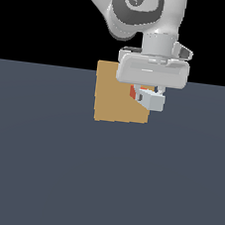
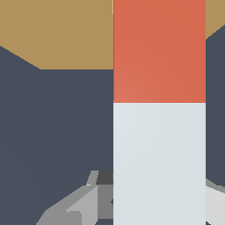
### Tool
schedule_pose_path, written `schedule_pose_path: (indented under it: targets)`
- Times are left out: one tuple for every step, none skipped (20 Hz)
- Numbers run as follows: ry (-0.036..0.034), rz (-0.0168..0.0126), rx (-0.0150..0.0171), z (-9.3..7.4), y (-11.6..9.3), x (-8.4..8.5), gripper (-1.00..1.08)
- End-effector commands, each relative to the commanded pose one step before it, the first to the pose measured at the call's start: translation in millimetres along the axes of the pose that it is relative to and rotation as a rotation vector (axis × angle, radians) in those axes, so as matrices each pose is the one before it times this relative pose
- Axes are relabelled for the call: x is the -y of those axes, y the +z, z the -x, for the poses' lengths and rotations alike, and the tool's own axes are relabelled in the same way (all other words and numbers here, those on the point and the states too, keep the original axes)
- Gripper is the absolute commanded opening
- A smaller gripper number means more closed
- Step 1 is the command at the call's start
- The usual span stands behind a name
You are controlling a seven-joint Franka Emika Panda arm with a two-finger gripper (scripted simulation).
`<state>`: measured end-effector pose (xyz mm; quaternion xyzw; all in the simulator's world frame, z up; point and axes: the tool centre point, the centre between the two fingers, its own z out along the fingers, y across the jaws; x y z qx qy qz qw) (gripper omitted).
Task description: Insert the peg into the horizontal hole in a box.
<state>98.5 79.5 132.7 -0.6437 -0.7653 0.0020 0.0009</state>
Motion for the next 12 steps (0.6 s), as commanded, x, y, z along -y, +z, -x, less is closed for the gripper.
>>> schedule_pose_path:
  targets:
    - [-0.00239, 0.00531, -0.00048, -25.99, -3.08, -0.75, -1.0]
    - [0.0, 0.0, 0.0, -8.82, 0.04, 0.01, -1.0]
    - [-0.00002, 0.00069, 0.00004, -7.9, -0.46, 0.07, -1.0]
    - [0.0, 0.0, 0.0, -6.94, 0.03, -0.06, -1.0]
    - [0.0, 0.0, 0.0, -6.01, 0.02, -0.11, -1.0]
    - [0.00003, 0.00069, 0.00005, -5.06, -0.47, -0.09, -1.0]
    - [0.0, 0.0, 0.0, -4.14, 0.02, -0.26, -1.0]
    - [0.0, 0.0, 0.0, -3.21, 0.01, -0.33, -1.0]
    - [0.0, 0.0, 0.0, -2.28, 0.01, -0.41, -1.0]
    - [0.0, 0.0, 0.0, -1.36, 0.0, -0.44, -1.0]
    - [0.0, 0.0, 0.0, -0.54, 0.0, -0.33, -1.0]
    - [0.0, 0.0, 0.0, -0.11, 0.0, -0.11, -1.0]
